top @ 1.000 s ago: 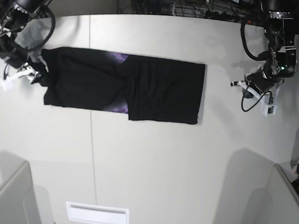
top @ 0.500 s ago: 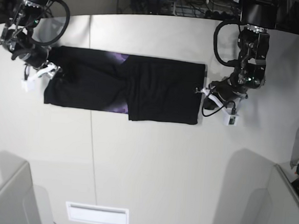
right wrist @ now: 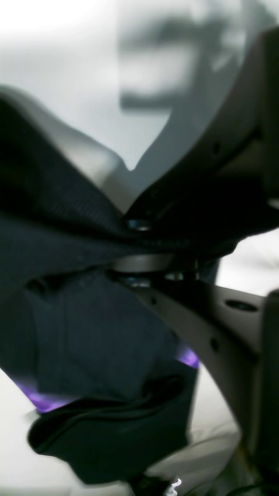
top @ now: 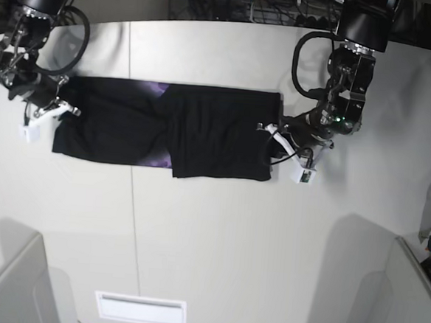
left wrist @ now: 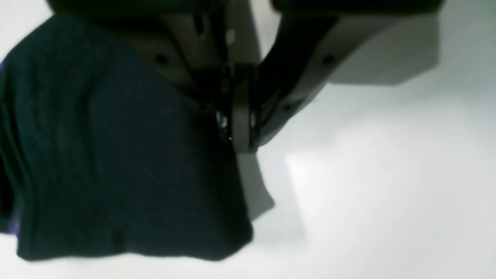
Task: Fold the T-shirt properly
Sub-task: 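Fold the collar end over onto the stack with the right gripper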
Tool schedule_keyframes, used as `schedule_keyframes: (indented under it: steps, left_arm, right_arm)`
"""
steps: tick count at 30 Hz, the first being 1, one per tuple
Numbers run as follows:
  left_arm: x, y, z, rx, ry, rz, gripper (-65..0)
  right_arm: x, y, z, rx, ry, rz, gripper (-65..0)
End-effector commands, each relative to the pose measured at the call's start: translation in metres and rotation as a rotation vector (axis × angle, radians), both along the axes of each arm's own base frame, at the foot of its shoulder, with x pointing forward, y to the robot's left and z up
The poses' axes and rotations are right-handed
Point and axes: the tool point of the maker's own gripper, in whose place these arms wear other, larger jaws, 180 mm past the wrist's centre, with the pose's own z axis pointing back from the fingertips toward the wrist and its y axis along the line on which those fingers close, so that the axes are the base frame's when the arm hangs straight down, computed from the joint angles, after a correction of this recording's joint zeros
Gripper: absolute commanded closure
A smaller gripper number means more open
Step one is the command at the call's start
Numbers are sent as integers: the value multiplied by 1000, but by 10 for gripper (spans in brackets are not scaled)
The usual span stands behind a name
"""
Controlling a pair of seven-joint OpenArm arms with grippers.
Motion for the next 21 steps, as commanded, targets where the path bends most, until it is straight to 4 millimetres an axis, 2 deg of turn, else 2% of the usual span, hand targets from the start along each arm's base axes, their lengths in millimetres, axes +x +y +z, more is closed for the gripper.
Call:
schedule_keyframes:
  steps: [1,5,8,11,21]
  left_arm:
    - [-10,2,-8,28,55,-24,0]
    - [-3,-2,-2,25,37,-32,0]
    - [1,1,1,29,28,-26,0]
    - [2,2,1,31,26,-25,0]
    - [-3,19,-2,69,36,-27,0]
  right_arm:
    - [16,9,23,1,-88,35,0]
    - [23,42,52,-22,-144,101,0]
    - [23,78,67,-12,-167,168,0]
    - [21,106,78,5,-181,216,0]
    - [14,203,92,181,-176,320,0]
